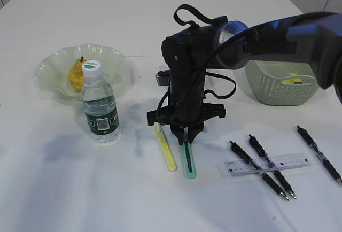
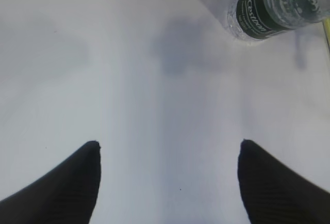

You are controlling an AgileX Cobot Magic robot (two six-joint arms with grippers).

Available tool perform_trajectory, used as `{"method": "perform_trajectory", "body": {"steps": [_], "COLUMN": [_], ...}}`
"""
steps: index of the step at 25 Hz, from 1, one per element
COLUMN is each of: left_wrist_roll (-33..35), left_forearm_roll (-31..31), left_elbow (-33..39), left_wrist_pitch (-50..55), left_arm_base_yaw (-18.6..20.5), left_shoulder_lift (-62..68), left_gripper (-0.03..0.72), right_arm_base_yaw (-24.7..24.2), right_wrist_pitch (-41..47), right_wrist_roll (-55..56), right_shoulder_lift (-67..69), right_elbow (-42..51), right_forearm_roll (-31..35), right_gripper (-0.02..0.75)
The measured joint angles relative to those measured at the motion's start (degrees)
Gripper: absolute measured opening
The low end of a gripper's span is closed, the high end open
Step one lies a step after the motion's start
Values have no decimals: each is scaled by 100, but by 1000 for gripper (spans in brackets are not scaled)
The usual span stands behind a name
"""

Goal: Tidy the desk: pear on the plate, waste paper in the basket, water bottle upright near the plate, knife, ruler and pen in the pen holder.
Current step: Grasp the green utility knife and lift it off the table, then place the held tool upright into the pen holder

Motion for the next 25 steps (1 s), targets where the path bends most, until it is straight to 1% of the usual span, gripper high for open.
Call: {"method": "perform_trajectory", "body": {"steps": [3, 9, 18, 25], "left_wrist_roll": [0, 0, 0, 0], "left_forearm_roll": [0, 0, 0, 0], "left_elbow": [0, 0, 0, 0], "left_wrist_pitch": [0, 0, -9, -9], "left_arm_base_yaw": [0, 0, 0, 0], "left_shoulder_lift": [0, 0, 0, 0], "left_gripper": [590, 590, 590, 590], "right_arm_base_yaw": [0, 0, 0, -4], "right_wrist_pitch": [0, 0, 569, 874], "right_wrist_roll": [-10, -141, -643, -876], "right_shoulder_lift": [0, 0, 0, -246], "right_elbow": [0, -90, -909, -993], "right_forearm_roll": [-20, -48, -65, -483], "right_gripper": [115, 113, 113, 113]}}
